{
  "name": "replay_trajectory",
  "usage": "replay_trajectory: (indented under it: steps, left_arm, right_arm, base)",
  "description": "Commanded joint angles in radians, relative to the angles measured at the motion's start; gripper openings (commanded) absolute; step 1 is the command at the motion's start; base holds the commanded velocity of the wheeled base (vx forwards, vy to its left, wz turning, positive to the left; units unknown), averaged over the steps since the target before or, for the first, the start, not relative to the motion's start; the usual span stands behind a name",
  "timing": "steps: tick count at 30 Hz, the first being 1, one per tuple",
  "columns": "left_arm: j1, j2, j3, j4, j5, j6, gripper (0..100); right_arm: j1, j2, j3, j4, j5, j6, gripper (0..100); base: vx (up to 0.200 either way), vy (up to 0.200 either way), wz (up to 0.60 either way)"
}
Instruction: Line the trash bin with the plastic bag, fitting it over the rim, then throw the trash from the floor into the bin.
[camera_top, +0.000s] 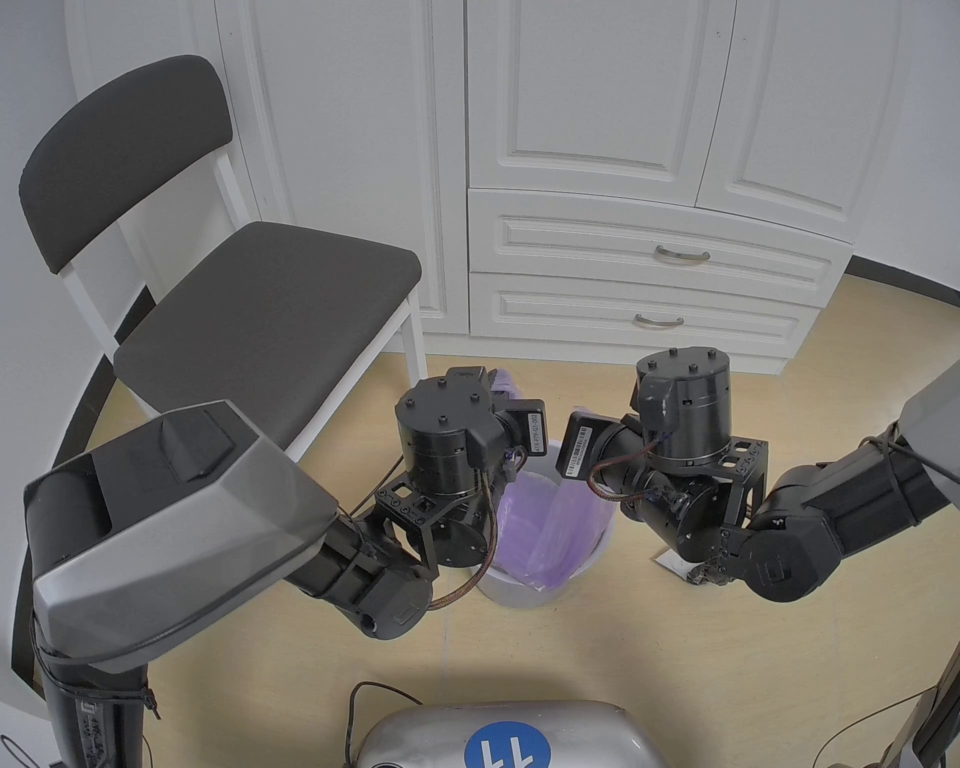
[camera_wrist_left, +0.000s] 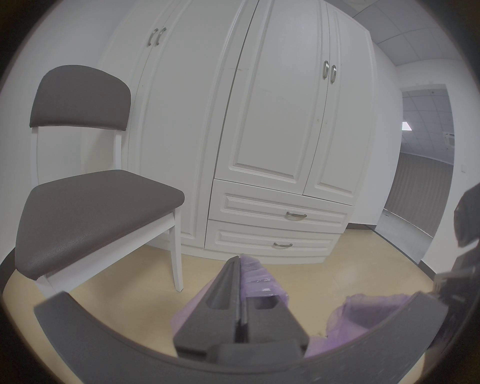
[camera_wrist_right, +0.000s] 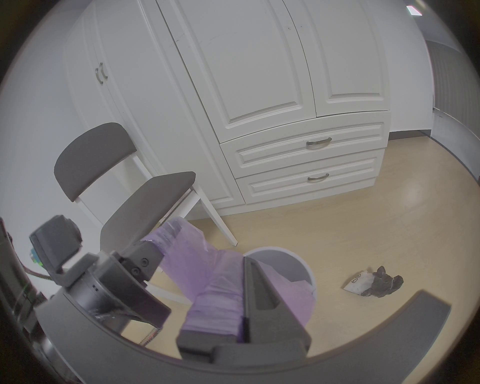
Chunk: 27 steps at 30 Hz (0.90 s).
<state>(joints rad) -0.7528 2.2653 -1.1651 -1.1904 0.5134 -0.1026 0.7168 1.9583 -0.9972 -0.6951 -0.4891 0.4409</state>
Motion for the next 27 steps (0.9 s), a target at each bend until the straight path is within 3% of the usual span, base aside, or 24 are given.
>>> replay_trajectory:
  steps: [1, 15, 27]
  left_arm:
    - [0.003, 0.005, 0.001, -0.041, 0.004, 0.003, 0]
    - [-0.020, 0.033, 0.007, -0.080, 0.002, 0.003, 0]
    - [-0.053, 0.085, 0.001, -0.094, -0.001, 0.001, 0]
  right_arm:
    - [-0.011, 0.082, -0.001, -0.086, -0.002, -0.002, 0]
    - [-0.037, 0.220, -0.026, -0.204, -0.025, -0.013, 0]
    - [-0.069, 0.264, -0.052, -0.204, -0.026, -0.014, 0]
  base:
    - [0.000, 0.000, 0.00]
    - [0.000, 0.000, 0.00]
    - [0.000, 0.000, 0.00]
